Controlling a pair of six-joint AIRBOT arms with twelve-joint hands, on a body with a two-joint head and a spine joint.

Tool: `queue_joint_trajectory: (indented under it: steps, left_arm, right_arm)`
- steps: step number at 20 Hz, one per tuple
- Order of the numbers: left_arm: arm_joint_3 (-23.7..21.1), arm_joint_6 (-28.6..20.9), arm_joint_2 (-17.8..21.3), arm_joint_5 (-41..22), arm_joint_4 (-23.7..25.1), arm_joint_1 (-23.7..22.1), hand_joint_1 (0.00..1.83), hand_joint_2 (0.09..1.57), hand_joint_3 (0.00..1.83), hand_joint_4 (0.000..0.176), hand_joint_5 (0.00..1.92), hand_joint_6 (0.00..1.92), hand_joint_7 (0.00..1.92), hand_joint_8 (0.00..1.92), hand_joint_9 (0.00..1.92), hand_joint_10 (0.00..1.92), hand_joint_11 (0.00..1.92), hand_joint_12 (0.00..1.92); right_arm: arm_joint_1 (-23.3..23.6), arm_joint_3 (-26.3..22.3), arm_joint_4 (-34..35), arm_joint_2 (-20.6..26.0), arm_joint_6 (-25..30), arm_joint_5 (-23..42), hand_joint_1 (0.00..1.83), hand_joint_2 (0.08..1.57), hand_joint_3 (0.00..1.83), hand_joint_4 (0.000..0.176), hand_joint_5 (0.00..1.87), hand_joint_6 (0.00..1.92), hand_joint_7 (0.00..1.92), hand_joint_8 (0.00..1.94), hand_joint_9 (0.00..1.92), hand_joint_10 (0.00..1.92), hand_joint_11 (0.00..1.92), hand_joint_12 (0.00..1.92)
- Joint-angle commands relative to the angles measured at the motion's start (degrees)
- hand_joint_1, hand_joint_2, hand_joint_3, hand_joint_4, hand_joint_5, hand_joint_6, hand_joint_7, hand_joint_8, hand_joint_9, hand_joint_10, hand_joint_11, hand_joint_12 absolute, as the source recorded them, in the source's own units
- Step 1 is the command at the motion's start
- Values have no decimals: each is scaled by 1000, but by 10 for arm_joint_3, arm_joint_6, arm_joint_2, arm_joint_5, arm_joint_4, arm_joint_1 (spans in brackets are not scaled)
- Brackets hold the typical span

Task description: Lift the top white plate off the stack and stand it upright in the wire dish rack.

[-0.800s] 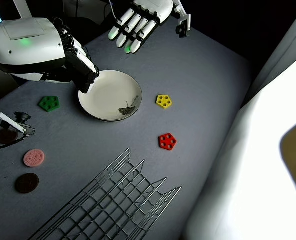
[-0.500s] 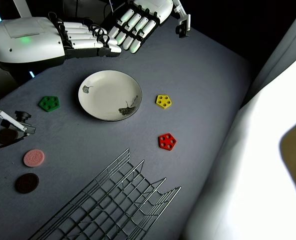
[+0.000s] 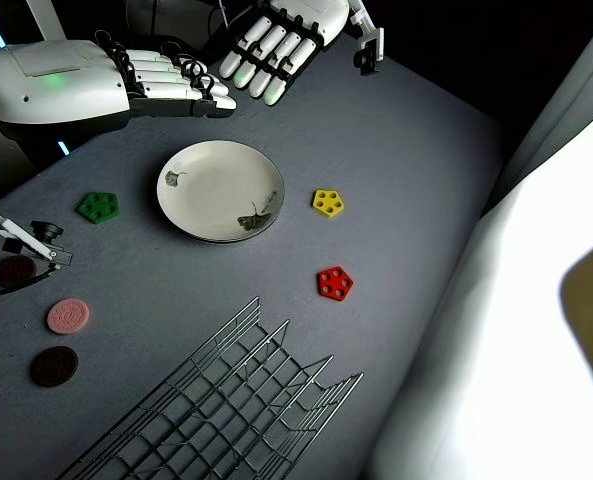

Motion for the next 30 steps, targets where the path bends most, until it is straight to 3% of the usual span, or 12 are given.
queue_joint_trajectory:
  steps: [1,6,8,12,14,20,26,30]
  left_arm:
    - [-1,0,4,-52,-44,-10,229,870,1,0,61,4,69,2,71,3,77,114]
    - [8,-12,2,-55,-24,-8,232,866,0,0,34,0,41,0,42,0,52,92]
    - [15,-21,2,-63,-22,-5,252,857,0,0,50,6,57,7,60,8,74,98]
    - [15,-31,2,-65,-20,-3,265,855,0,0,62,6,90,13,96,14,102,103]
    - [19,-31,3,-70,-20,-2,245,855,0,0,43,2,65,1,68,0,85,91]
    - [28,-34,3,-64,-1,-3,275,841,0,0,38,0,60,1,72,3,97,88]
    - [27,-25,-8,-36,16,-7,189,848,2,0,6,0,22,0,39,0,87,77]
    - [24,-6,-15,-21,21,-7,207,837,0,0,24,6,52,10,72,12,118,85]
  right_arm:
    - [3,2,26,3,0,51,405,927,0,0,95,4,106,2,127,1,160,60]
    - [2,4,20,-2,0,37,357,940,5,0,85,2,93,2,119,4,170,56]
    - [1,4,16,-3,0,33,454,910,0,0,142,6,166,7,181,9,217,60]
    - [0,4,9,-5,0,26,343,927,7,0,53,0,78,0,113,0,177,32]
    - [-2,5,7,-7,0,22,395,916,0,0,72,9,105,12,134,9,193,36]
    - [-2,9,9,-17,0,6,329,922,1,0,66,1,87,0,122,0,178,22]
    - [-2,7,14,-17,0,6,390,930,0,0,71,8,99,12,121,10,160,12]
    - [-5,7,12,-16,0,6,333,938,3,0,42,2,78,5,104,6,154,8]
